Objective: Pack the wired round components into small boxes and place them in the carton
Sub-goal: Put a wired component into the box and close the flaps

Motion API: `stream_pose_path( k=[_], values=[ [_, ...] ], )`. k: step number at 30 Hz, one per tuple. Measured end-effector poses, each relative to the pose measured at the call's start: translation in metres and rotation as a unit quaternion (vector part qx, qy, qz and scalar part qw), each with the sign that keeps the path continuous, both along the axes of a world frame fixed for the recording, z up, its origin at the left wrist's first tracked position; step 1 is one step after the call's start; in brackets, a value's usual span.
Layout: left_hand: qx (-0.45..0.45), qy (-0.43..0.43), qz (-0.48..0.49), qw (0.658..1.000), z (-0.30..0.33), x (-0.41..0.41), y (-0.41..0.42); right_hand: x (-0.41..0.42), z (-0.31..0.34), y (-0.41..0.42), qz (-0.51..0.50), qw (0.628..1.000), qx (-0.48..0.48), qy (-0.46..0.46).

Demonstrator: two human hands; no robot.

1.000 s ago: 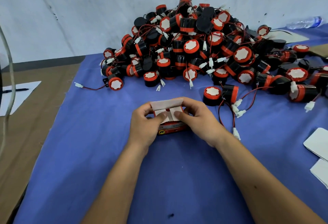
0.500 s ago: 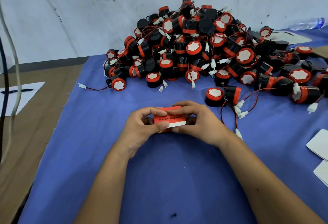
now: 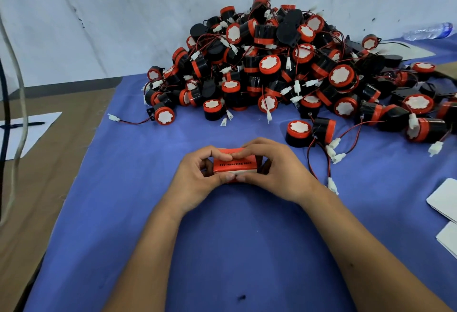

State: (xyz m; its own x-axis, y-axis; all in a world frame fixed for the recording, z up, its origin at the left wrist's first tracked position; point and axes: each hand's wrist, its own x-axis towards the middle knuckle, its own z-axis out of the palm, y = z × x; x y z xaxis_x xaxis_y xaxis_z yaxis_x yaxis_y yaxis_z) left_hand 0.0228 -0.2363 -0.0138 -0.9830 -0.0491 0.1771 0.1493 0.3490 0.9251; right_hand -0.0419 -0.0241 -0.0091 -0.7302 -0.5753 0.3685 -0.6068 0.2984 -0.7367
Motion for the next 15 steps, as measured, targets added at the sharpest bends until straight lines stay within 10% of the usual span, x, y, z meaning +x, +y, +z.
stream_pose_path(
  k=[15],
  values=[
    [-0.107,-0.004,0.022,0.994,0.0026,-0.0037,-0.0051,0.0037,0.0035,-0.0102,-0.087,0.986,0.002,0.142]
  ],
)
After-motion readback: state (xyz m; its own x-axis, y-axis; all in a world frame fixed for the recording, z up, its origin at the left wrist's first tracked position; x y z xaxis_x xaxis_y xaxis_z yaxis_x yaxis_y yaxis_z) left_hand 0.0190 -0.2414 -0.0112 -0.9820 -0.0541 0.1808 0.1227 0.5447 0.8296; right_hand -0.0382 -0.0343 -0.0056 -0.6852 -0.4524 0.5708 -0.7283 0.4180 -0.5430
